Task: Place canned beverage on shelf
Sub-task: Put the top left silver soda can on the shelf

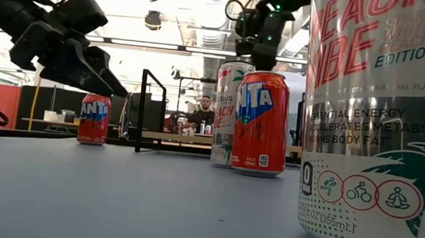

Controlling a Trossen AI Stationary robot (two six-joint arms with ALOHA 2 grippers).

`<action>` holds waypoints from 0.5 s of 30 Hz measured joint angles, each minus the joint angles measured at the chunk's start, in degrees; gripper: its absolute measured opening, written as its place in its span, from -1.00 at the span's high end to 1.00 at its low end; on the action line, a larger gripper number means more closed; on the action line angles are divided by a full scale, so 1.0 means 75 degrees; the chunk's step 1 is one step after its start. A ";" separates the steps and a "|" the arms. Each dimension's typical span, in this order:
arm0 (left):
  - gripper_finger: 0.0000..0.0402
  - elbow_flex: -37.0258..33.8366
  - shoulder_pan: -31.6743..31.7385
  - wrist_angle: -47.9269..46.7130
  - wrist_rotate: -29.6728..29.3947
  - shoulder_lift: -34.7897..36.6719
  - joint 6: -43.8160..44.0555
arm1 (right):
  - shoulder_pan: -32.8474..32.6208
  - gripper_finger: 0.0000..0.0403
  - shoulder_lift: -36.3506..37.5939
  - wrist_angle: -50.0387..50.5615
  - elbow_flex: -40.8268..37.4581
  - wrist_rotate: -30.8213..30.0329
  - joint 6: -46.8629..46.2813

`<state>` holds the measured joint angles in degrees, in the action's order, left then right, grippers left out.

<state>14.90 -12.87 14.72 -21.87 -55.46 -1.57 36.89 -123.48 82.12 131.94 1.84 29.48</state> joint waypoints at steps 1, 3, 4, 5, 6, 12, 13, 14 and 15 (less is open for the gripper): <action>-0.59 0.0000 0.0001 0.0038 0.0000 0.0000 -0.0084 | 0.0112 -0.34 0.0000 0.0073 0.0000 0.0041 0.0100; -0.59 0.0000 0.0000 0.0137 0.0000 0.0000 -0.0231 | 0.0337 -0.34 -0.0015 0.0139 0.0000 0.0142 0.0308; -0.59 0.0000 0.0001 0.0210 0.0002 0.0000 -0.0322 | 0.0437 -0.34 -0.0015 0.0139 0.0000 0.0170 0.0386; -0.59 0.0000 0.0001 0.0320 0.0000 0.0000 -0.0443 | 0.0535 -0.34 -0.0015 0.0139 0.0000 0.0200 0.0452; -0.59 0.0000 0.0001 0.0438 0.0000 0.0000 -0.0592 | 0.0618 -0.34 -0.0015 0.0152 0.0000 0.0206 0.0506; -0.59 0.0002 0.0006 0.0953 0.0023 0.0000 -0.1518 | 0.1003 -0.34 -0.0044 0.0498 -0.0048 0.0509 0.0929; -0.59 0.0003 0.0006 0.1015 0.0026 0.0000 -0.1609 | 0.1061 -0.34 -0.0052 0.0454 -0.0111 0.0605 0.1006; -0.59 0.0003 0.0006 0.1063 0.0026 0.0000 -0.1688 | 0.1112 -0.34 -0.0066 0.0448 -0.0179 0.0728 0.1086; -0.59 0.0003 0.0010 0.1108 0.0023 0.0000 -0.1724 | 0.1166 -0.34 -0.0076 0.0450 -0.0266 0.0804 0.1126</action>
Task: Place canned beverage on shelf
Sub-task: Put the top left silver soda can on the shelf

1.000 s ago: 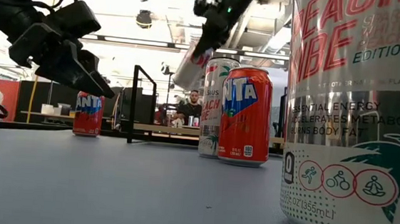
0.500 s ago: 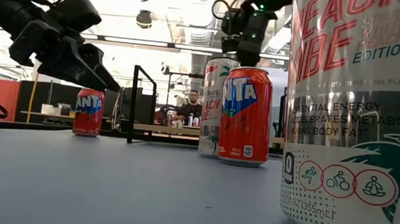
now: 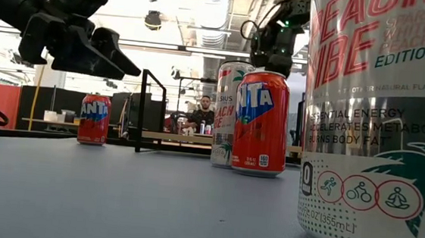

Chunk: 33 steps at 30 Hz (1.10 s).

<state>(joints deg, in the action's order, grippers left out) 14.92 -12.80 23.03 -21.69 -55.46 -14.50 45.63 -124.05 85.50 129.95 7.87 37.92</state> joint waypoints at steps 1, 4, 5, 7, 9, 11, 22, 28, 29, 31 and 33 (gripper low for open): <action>-0.59 0.0000 0.0011 0.0048 0.0006 0.0000 -0.0064 | 0.0048 -0.34 0.0000 -0.0006 -0.0081 0.0034 0.0036; -0.59 0.0000 0.0112 0.0144 0.0029 0.0000 -0.0188 | 0.0170 -0.34 0.0000 -0.0101 -0.0362 0.0144 0.0196; -0.59 0.0000 0.0171 0.0148 0.0040 0.0000 -0.0185 | 0.0195 -0.34 0.0000 -0.0186 -0.0457 0.0147 0.0215; -0.59 0.0000 0.0281 0.0148 0.0076 0.0000 -0.0145 | 0.0242 -0.34 -0.0010 -0.0241 -0.0580 0.0113 0.0214; -0.59 0.0000 0.0393 0.0148 0.0189 0.0000 -0.0117 | 0.0267 -0.34 -0.0009 -0.0191 -0.0643 0.0131 0.0217; -0.59 0.0000 0.0478 0.0145 0.0293 0.0000 -0.0114 | 0.0314 -0.34 -0.0009 -0.0196 -0.0652 0.0123 0.0261; -0.59 0.0000 0.0606 0.0145 0.0329 0.0000 -0.0065 | 0.0312 -0.34 -0.0009 -0.0152 -0.0652 0.0117 0.0508; -0.59 0.0000 0.0606 0.0127 0.0329 0.0000 -0.0065 | 0.0279 -0.34 -0.0009 -0.0222 -0.0652 0.0110 0.0531; -0.59 0.0000 0.0606 0.0127 0.0329 0.0000 -0.0065 | 0.0278 -0.34 -0.0030 -0.0259 -0.0652 0.0102 0.0532; -0.59 0.0000 0.0606 0.0125 0.0330 0.0000 -0.0068 | 0.0235 -0.34 -0.0102 -0.0286 -0.0649 0.0016 0.0535; -0.59 0.0000 0.0606 0.0122 0.0331 0.0000 -0.0068 | 0.0231 -0.34 -0.0155 -0.0258 -0.0652 -0.0212 0.0534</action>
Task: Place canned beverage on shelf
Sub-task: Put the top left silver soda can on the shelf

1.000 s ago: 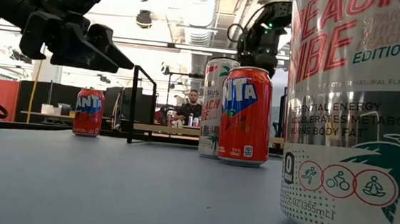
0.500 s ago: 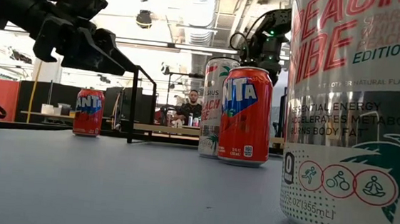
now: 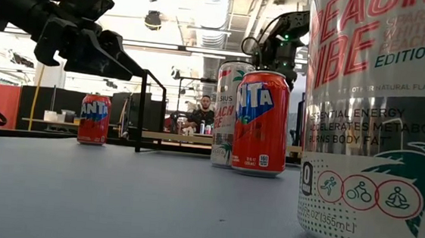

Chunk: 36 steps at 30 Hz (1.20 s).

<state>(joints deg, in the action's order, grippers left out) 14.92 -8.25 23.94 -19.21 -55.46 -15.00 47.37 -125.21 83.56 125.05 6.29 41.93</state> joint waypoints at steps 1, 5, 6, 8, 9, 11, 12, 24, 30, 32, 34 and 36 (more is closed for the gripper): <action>-0.59 0.0000 0.0000 0.0000 0.0000 0.0000 0.0000 | -0.0047 -0.34 -0.0019 -0.0008 0.0003 -0.0099 0.0011; -0.59 0.0000 0.0002 0.0000 0.0065 0.0000 -0.0084 | -0.0101 -0.35 -0.0032 0.0130 0.0015 -0.0251 -0.0109; -0.59 0.0002 0.0003 0.0000 0.0095 0.0000 -0.0087 | -0.0104 -0.36 -0.0035 0.0140 0.0015 -0.0251 -0.0166; -0.59 0.0003 0.0003 0.0000 0.0193 0.0000 -0.0089 | -0.0105 -0.40 -0.0042 0.0146 0.0015 -0.0251 -0.0186; -0.59 0.0003 0.0006 -0.0003 0.0196 0.0000 -0.0087 | -0.0117 -0.43 -0.0043 0.0146 0.0015 -0.0250 -0.0200; -0.59 0.0003 0.0006 -0.0003 0.0199 0.0000 -0.0087 | -0.0118 -0.49 -0.0046 0.0144 0.0011 -0.0248 -0.0341; -0.59 0.0003 0.0006 0.0000 0.0196 0.0000 -0.0087 | -0.0118 -0.52 -0.0049 0.0147 0.0009 -0.0248 -0.0381; -0.59 0.0003 0.0006 -0.0003 0.0197 0.0000 -0.0178 | -0.0115 -0.68 -0.0073 0.0151 0.0000 -0.0254 -0.0390; -0.59 0.0003 0.0006 -0.0003 0.0196 0.0000 -0.0281 | -0.0115 -0.69 -0.0073 0.0114 0.0098 -0.0251 -0.0413; -0.59 0.0003 0.0006 -0.0003 0.0196 0.0000 -0.0315 | -0.0115 -0.69 -0.0073 0.0117 0.0215 -0.0251 -0.0413; -0.59 0.0003 0.0006 -0.0003 0.0196 0.0000 -0.0315 | -0.0118 -0.69 -0.0073 0.0112 0.0354 -0.0251 -0.0410; -0.59 0.0003 0.0006 -0.0003 0.0196 0.0000 -0.0315 | -0.0118 -0.69 -0.0073 0.0114 0.0504 -0.0251 -0.0410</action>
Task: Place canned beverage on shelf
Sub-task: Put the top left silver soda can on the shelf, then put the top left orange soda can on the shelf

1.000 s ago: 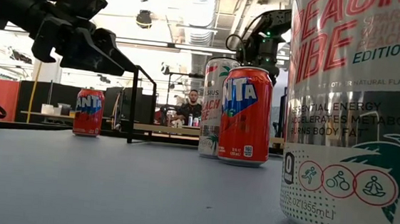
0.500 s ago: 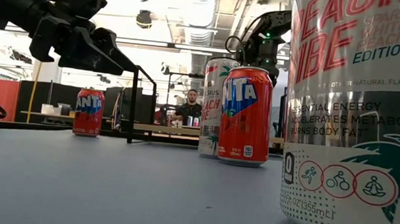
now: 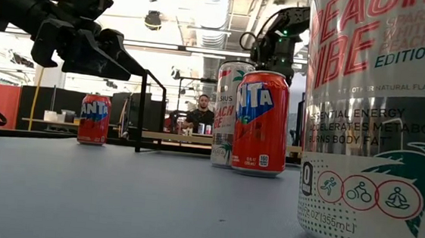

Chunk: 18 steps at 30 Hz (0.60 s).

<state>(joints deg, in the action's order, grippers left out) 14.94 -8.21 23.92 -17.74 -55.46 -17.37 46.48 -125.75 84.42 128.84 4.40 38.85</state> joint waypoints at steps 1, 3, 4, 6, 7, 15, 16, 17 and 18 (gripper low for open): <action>-0.59 0.0000 0.0000 0.0000 0.0000 0.0000 0.0000 | 0.0000 -0.69 0.0000 0.0001 0.0084 0.0000 0.0000; -0.59 0.0000 0.0000 0.0001 0.0001 0.0000 0.0000 | 0.0000 -0.69 0.0000 -0.0003 0.0253 0.0000 0.0000; -0.59 0.0000 0.0000 0.0000 0.0000 0.0000 0.0000 | 0.0000 -0.69 0.0000 -0.0001 0.0340 0.0000 -0.0001; -0.59 0.0000 0.0000 0.0001 0.0000 0.0000 -0.0003 | -0.0001 -0.69 0.0003 -0.0005 0.0522 0.0000 -0.0031; -0.59 0.0000 0.0000 0.0000 0.0002 0.0000 0.0000 | -0.0008 -0.69 0.0003 0.0000 0.0611 0.0000 -0.0038; -0.59 0.0000 0.0000 0.0002 0.0002 0.0000 -0.0003 | -0.0250 -0.69 0.0209 -0.0104 0.0833 0.0243 0.0058; -0.59 0.0000 0.0000 0.0000 0.0003 0.0000 -0.0006 | -0.0305 -0.69 0.0252 -0.0130 0.0825 0.0335 0.0064; -0.59 0.0000 0.0000 0.0000 0.0003 0.0000 -0.0016 | -0.0352 -0.69 0.0290 -0.0149 0.0797 0.0443 0.0084; -0.59 0.0000 0.0000 0.0000 0.0003 0.0000 -0.0056 | -0.0432 -0.69 0.0322 -0.0159 0.0796 0.0559 0.0086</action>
<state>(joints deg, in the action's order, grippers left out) 14.94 -8.21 23.92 -17.72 -55.46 -17.78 43.24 -123.34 83.23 134.80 8.60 39.49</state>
